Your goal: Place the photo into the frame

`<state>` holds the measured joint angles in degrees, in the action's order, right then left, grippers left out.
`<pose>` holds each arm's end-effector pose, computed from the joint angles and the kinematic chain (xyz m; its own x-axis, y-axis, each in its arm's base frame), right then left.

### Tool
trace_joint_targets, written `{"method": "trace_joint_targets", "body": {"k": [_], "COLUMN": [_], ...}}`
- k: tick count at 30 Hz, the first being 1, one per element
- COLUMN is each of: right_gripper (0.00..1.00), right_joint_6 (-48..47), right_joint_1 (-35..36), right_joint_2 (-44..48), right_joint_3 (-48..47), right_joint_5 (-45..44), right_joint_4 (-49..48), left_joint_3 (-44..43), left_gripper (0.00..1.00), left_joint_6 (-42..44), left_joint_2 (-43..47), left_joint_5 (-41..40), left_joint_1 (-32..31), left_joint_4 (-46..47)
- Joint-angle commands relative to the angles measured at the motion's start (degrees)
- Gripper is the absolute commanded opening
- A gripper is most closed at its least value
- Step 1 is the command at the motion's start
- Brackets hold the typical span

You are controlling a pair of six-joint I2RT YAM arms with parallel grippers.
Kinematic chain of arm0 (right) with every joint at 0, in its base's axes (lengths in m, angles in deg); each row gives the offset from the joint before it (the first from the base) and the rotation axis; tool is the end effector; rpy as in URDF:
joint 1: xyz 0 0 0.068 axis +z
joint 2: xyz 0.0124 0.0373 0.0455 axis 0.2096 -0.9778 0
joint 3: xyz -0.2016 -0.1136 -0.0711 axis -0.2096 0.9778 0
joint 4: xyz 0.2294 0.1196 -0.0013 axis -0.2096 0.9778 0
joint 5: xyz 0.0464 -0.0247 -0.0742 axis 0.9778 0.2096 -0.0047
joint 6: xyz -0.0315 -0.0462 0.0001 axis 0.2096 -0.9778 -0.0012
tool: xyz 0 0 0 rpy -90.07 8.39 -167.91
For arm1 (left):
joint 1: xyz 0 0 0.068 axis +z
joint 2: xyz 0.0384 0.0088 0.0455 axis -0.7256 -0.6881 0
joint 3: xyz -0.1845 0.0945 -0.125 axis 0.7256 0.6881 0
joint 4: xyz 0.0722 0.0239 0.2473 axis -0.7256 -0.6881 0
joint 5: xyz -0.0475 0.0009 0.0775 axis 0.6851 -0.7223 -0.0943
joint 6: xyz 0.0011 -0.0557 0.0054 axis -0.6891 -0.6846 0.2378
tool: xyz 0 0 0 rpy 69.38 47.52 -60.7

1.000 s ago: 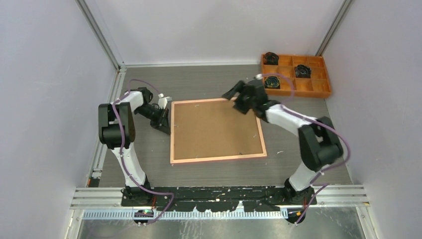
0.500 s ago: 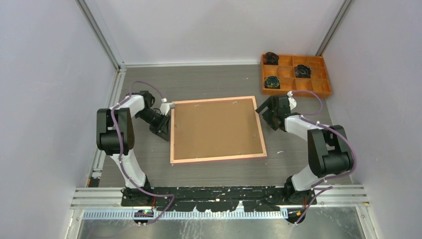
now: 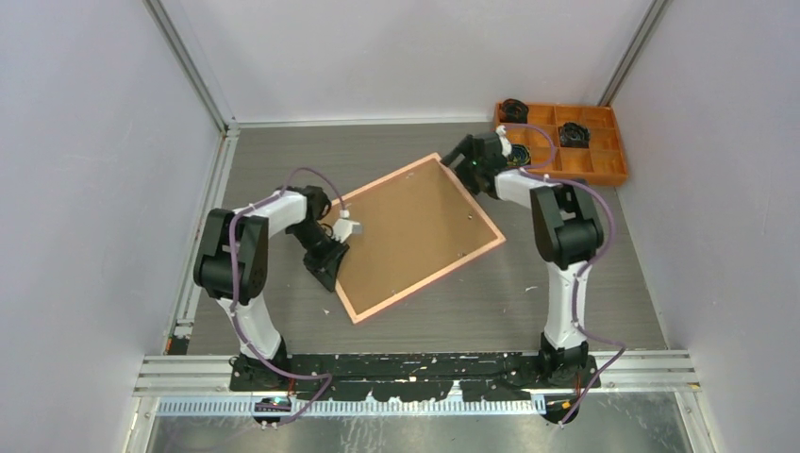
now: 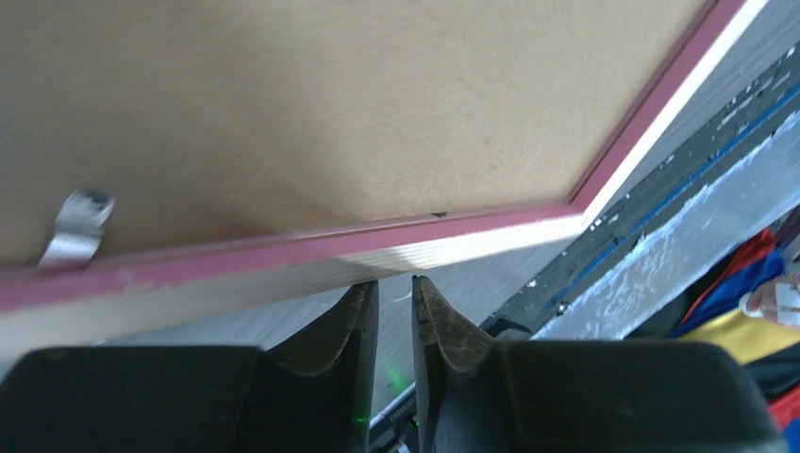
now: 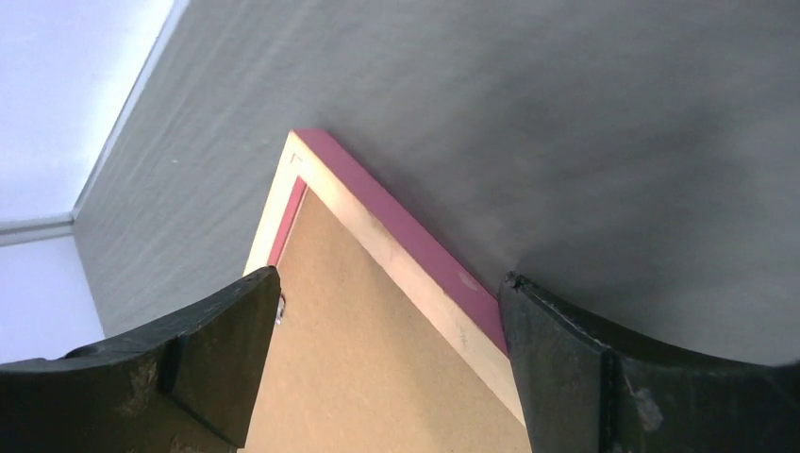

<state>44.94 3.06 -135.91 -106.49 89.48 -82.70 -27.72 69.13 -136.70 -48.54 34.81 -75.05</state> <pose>0.4206 0.1137 0.1270 -0.5502 0.6848 -0.4778 0.3158 0.7004 0.6401 0.2727 -0.0748 0.1207 -0.8283 0.5583 -0.0473 0.5080 0.7126 -0.4839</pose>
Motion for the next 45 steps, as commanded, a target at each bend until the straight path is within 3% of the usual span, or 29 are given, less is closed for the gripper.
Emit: {"method": "trace_joint_targets", "body": {"k": [1,5,8,13,17,22,27,35,45], "right_gripper": [0.89,0.93,1.0,1.0,1.0,1.0,1.0,1.0,1.0], "right_joint_6": [0.4,-3.69,-8.63,-13.45,-13.68,-10.2,-5.43,-1.41,2.01], "right_joint_1": [7.08,7.67,6.98,5.06,4.08,4.71,5.4,5.27,3.79], "right_joint_2": [-10.13,-16.39,-14.88,-4.69,5.81,19.03,32.2,42.06,31.46], "right_joint_3": [-17.28,-31.93,-35.99,-29.91,-20.68,-2.4,17.04,30.87,31.35], "right_joint_5": [9.67,7.5,2.96,-5.01,-5.88,-0.44,5.51,9.27,13.89], "right_joint_4": [10.03,18.4,23.47,23.71,23.11,21.07,18.05,17.29,6.91], "left_joint_3": [0.35,-1.48,-3.01,-6.08,-13.36,-26.75,-34.95,-32.11,-23.36], "left_gripper": [0.24,0.41,0.62,0.67,0.68,0.6,0.46,0.22,0.15], "left_joint_6": [-1.49,-1.84,-0.03,8.13,11.43,5.8,0.72,-0.49,7.77], "left_joint_2": [1.0,0.27,0.45,5.84,7.78,-0.26,-11.09,-16.92,-14.9], "left_joint_5": [2.81,5.23,9.14,8.61,5.49,2.26,-0.58,-0.55,9.69], "left_joint_1": [-8.45,-15.48,-16.76,-13.82,-6.18,8.5,15.99,16.62,14.65], "left_joint_4": [5.21,3.74,0.06,-9.68,-13.36,-9.33,-5.41,-2.37,-8.53]}}
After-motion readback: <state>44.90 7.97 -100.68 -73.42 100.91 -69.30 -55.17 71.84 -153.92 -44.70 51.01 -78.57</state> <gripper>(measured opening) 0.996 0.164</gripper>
